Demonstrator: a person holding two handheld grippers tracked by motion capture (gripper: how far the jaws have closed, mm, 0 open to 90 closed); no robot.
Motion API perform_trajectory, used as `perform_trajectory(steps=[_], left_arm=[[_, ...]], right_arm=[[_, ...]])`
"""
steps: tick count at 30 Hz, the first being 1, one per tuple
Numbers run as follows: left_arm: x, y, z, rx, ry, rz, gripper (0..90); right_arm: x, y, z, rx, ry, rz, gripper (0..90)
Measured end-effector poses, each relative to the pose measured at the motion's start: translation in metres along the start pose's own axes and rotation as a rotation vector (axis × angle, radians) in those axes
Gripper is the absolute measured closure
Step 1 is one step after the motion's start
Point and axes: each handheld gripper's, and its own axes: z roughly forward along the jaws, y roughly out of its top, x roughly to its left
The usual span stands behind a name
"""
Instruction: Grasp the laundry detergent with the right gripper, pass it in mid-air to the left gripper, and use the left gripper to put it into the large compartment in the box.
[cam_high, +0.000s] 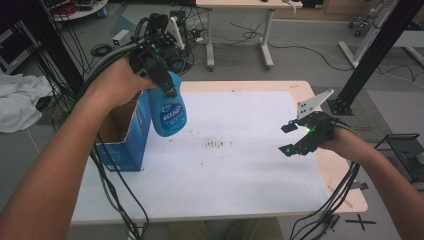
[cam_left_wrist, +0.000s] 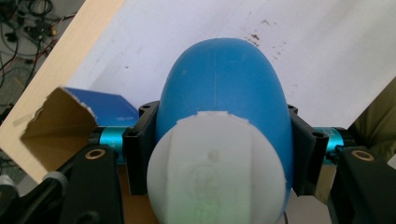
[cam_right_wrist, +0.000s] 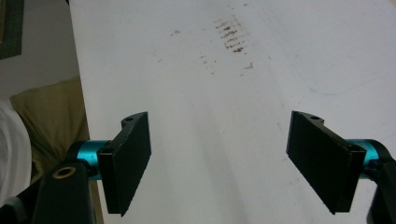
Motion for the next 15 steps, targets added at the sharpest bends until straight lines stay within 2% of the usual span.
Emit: perform_trajectory(steps=[5,6,8,11,12,13,14,15], left_arm=[[0.006,-0.007,-0.005,0.023,0.011,-0.029,38.5],[0.008,-0.008,-0.005,0.036,0.01,-0.026,38.6],[0.009,-0.01,-0.004,0.046,0.003,-0.054,38.6],[0.012,-0.012,-0.007,0.073,0.01,-0.062,38.6],[0.012,-0.013,-0.008,0.064,0.012,-0.086,38.6],[0.014,-0.014,-0.01,0.066,0.018,-0.093,38.7],[0.016,-0.016,-0.013,0.073,0.021,-0.097,38.7],[0.017,-0.017,-0.014,0.06,0.024,-0.132,38.7]], right_arm=[[0.0,-0.004,-0.005,-0.004,0.016,-0.003,21.2],[-0.001,-0.004,-0.005,-0.016,0.005,-0.018,21.2],[-0.002,-0.004,-0.006,-0.04,0.007,-0.029,21.3],[-0.003,-0.005,-0.008,-0.043,-0.004,-0.04,21.3],[-0.003,-0.005,-0.008,-0.044,-0.005,-0.042,21.3],[-0.003,-0.005,-0.008,-0.043,-0.004,-0.033,21.3],[-0.004,-0.006,-0.008,-0.031,-0.007,-0.044,21.3],[-0.004,-0.006,-0.008,-0.041,-0.009,-0.037,21.3]])
